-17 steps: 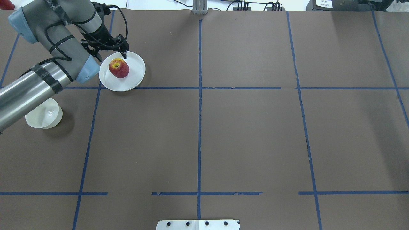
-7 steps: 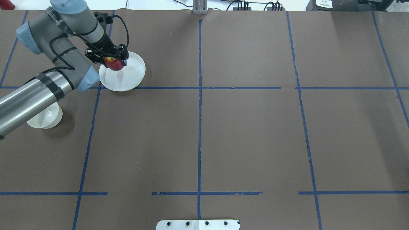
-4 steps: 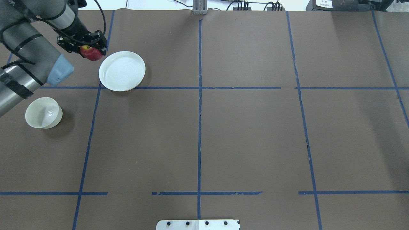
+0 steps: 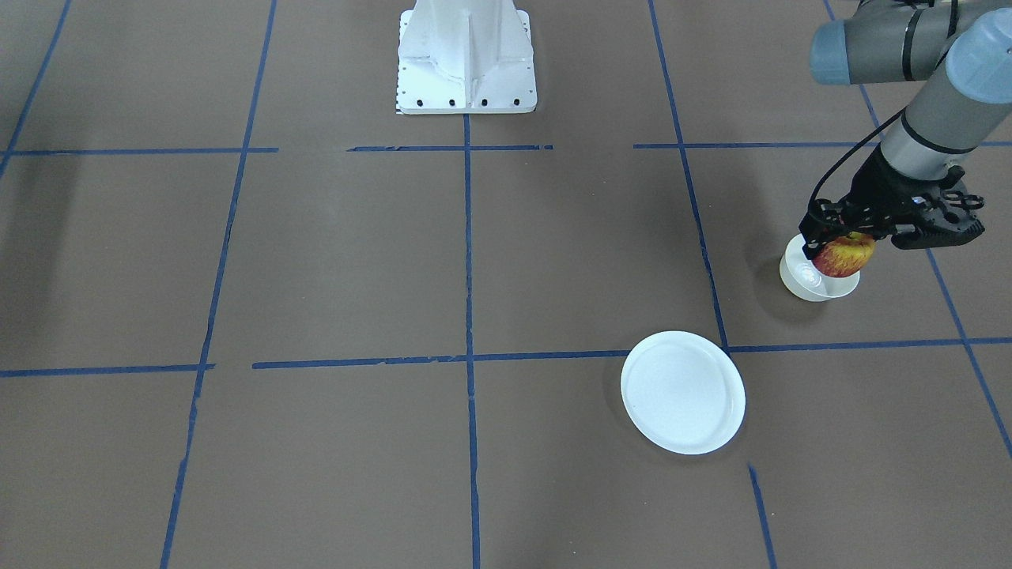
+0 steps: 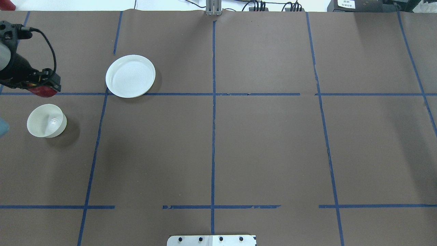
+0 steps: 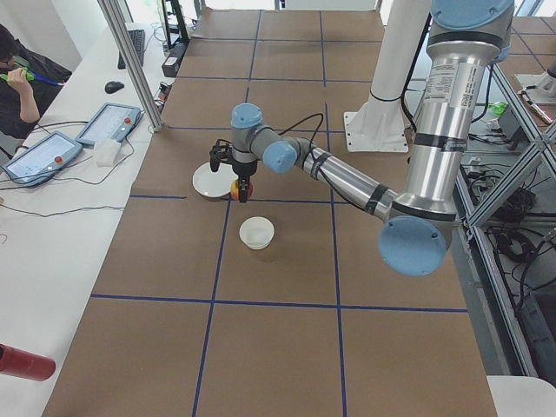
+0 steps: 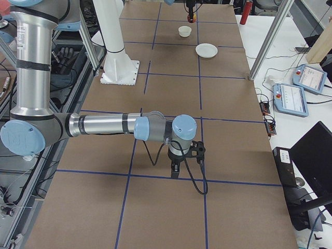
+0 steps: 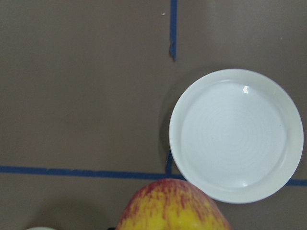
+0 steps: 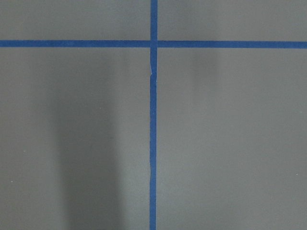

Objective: Move apple from plate to bowl
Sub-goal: 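Carry the apple with the left gripper over the white bowl and lower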

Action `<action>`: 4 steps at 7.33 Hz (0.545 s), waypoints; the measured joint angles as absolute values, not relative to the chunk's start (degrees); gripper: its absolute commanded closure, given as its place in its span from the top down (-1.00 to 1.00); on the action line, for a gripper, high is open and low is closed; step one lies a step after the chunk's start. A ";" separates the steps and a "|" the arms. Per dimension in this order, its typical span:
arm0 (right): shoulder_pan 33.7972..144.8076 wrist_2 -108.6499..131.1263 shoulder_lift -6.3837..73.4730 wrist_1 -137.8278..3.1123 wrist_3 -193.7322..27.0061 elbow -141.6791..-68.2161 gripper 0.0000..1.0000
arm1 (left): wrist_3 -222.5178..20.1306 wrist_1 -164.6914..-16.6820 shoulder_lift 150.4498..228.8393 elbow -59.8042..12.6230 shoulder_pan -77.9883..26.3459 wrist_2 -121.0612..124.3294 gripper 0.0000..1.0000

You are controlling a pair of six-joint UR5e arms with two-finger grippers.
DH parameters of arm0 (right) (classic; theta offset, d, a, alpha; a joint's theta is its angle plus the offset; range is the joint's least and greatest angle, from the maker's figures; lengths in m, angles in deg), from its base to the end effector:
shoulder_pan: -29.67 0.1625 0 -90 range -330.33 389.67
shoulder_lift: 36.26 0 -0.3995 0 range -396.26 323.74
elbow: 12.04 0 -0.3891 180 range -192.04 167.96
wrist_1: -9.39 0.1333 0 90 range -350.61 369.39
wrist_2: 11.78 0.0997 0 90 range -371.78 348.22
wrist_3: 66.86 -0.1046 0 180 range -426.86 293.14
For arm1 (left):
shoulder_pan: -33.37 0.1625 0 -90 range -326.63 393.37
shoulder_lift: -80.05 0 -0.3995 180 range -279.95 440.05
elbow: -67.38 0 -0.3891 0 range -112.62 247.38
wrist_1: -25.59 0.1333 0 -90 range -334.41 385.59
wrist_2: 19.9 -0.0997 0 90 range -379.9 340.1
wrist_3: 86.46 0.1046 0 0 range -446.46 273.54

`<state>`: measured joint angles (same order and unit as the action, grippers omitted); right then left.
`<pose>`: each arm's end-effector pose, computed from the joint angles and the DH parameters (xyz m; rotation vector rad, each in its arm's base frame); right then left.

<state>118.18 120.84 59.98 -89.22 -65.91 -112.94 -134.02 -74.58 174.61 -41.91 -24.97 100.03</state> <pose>0.0510 -0.4400 0.6117 -0.0692 -0.7432 -0.0149 0.2044 -0.4860 0.4228 0.1237 0.7598 -0.1086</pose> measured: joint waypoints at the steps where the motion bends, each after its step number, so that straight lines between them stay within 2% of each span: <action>1: 118.18 120.84 59.98 -89.22 -65.93 -112.94 1.00 | -137.19 -81.37 170.53 -40.68 -22.44 97.76 -1.00; 4: 118.20 120.84 59.97 -89.22 -65.90 -112.94 1.00 | -144.44 -96.71 167.56 -32.26 -17.16 95.38 -1.00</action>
<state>118.20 120.84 59.97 -89.22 -65.90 -112.94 -144.44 -96.71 167.56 -32.26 -17.16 95.38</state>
